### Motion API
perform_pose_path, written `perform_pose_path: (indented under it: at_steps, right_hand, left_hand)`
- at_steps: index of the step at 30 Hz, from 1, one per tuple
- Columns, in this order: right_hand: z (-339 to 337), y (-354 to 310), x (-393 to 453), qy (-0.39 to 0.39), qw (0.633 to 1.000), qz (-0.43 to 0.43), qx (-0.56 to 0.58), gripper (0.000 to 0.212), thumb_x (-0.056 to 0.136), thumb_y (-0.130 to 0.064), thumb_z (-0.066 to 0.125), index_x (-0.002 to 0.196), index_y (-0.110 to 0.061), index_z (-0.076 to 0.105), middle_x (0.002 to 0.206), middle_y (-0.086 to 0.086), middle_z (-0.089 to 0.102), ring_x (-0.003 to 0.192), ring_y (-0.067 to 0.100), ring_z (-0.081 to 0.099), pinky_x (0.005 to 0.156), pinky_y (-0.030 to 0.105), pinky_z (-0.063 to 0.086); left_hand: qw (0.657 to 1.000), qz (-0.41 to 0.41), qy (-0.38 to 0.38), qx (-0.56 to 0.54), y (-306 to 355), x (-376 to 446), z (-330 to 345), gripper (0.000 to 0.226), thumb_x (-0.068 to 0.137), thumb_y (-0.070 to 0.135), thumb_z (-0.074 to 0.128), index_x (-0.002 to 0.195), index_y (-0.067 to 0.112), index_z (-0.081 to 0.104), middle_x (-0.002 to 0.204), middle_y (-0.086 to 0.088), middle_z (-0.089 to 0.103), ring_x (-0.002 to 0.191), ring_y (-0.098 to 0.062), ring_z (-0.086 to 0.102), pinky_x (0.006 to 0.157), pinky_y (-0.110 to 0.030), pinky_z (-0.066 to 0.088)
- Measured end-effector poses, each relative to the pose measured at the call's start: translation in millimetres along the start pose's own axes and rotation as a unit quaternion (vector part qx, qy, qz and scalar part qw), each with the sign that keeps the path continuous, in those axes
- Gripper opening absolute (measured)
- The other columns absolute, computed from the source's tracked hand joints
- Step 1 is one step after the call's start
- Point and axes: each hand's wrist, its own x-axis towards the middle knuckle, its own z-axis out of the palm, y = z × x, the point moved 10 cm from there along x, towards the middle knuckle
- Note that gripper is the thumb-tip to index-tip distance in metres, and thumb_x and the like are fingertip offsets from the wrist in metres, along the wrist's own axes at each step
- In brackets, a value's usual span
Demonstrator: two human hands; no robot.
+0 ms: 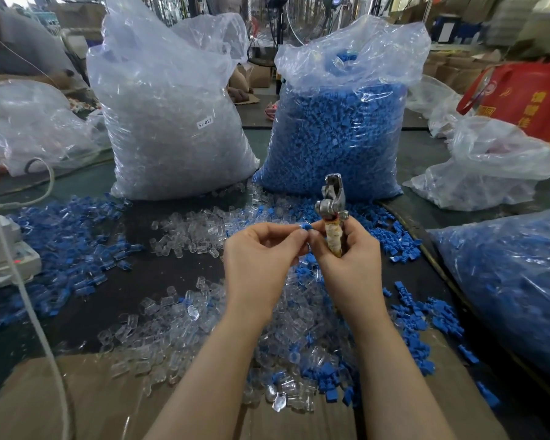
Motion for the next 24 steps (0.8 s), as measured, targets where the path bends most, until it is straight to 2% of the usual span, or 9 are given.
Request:
perform_pose_path:
  at_steps: [4,6,9,12,14,16,19,22,24]
  right_hand:
    - [-0.8,2.4,-0.4,0.007,1.000,0.014,-0.007,0.016,0.090,-0.012,0.069,0.082,-0.025,0.062,0.077,-0.004,0.065,0.063,0.008,0.055,0.058,0.030,0.048]
    - [0.3,3.3,-0.1,0.001,1.000,0.018,-0.018,0.014,0.090,-0.014,0.069,0.083,-0.024,0.063,0.076,-0.005,0.065,0.062,0.008,0.055,0.056,0.030,0.047]
    - [2.4,3.6,0.2,-0.012,0.999,0.020,-0.026,0.015,0.091,-0.015,0.068,0.083,-0.025,0.062,0.070,-0.011,0.064,0.059,0.003,0.052,0.053,0.022,0.044]
    - [5.3,7.4,0.2,-0.036,0.999,0.033,-0.025,0.009,0.092,-0.017,0.068,0.085,-0.020,0.063,0.072,0.000,0.062,0.059,0.009,0.049,0.053,0.033,0.042]
    - [7.5,9.5,0.3,-0.059,0.997,0.041,-0.027,0.010,0.092,-0.017,0.067,0.086,-0.025,0.065,0.074,0.001,0.064,0.061,0.013,0.052,0.055,0.037,0.045]
    - [9.8,11.6,0.2,-0.085,0.995,0.054,-0.027,0.014,0.091,-0.016,0.067,0.087,-0.029,0.067,0.076,-0.003,0.067,0.063,0.012,0.055,0.056,0.033,0.048]
    - [8.6,16.7,0.0,-0.111,0.991,0.073,-0.032,0.016,0.089,-0.011,0.067,0.089,-0.027,0.069,0.078,-0.008,0.070,0.068,0.007,0.060,0.062,0.025,0.051]
    - [8.8,22.9,-1.0,-0.141,0.985,0.093,-0.041,0.017,0.087,-0.008,0.068,0.089,-0.025,0.068,0.080,-0.012,0.070,0.073,0.004,0.063,0.065,0.017,0.051]
    - [13.6,23.9,-2.9,-0.167,0.980,0.098,-0.056,0.015,0.086,-0.012,0.068,0.090,-0.026,0.067,0.082,-0.013,0.069,0.075,0.005,0.064,0.067,0.017,0.052]
  left_hand:
    - [0.995,0.072,0.005,0.073,11.9,-2.6,-0.3,0.008,0.080,0.010,0.079,0.080,0.017,0.076,0.073,0.006,0.075,0.070,-0.009,0.072,0.067,-0.023,0.059]
    - [0.992,0.091,0.003,0.085,15.3,-3.1,-0.6,0.013,0.080,0.009,0.079,0.078,0.022,0.075,0.072,0.009,0.074,0.070,-0.007,0.072,0.067,-0.023,0.059]
    - [0.988,0.111,0.010,0.104,18.0,-3.4,-2.2,0.015,0.079,0.011,0.079,0.076,0.024,0.074,0.072,0.012,0.073,0.069,-0.005,0.071,0.066,-0.021,0.058]
    - [0.986,0.117,0.031,0.118,16.3,-2.5,-6.1,0.011,0.078,0.016,0.081,0.074,0.024,0.074,0.070,0.012,0.073,0.067,-0.004,0.070,0.064,-0.021,0.058]
    - [0.984,0.112,0.043,0.128,13.9,-0.9,-9.3,0.011,0.079,0.018,0.081,0.073,0.024,0.073,0.068,0.013,0.072,0.065,-0.003,0.069,0.063,-0.021,0.057]
    - [0.984,0.105,0.047,0.134,11.9,1.2,-12.0,0.012,0.080,0.018,0.079,0.074,0.024,0.072,0.068,0.012,0.072,0.066,-0.005,0.069,0.066,-0.024,0.058]
    - [0.988,0.102,0.034,0.114,11.7,4.8,-14.7,0.014,0.083,0.013,0.076,0.076,0.023,0.070,0.070,0.007,0.072,0.069,-0.011,0.071,0.071,-0.032,0.061]
    - [0.989,0.110,0.022,0.095,14.6,6.9,-16.0,0.015,0.085,0.008,0.073,0.078,0.020,0.069,0.073,0.004,0.073,0.070,-0.013,0.071,0.073,-0.032,0.061]
    - [0.990,0.116,0.015,0.082,16.0,7.0,-15.6,0.015,0.086,0.006,0.072,0.079,0.019,0.068,0.075,0.002,0.073,0.072,-0.014,0.071,0.074,-0.029,0.060]
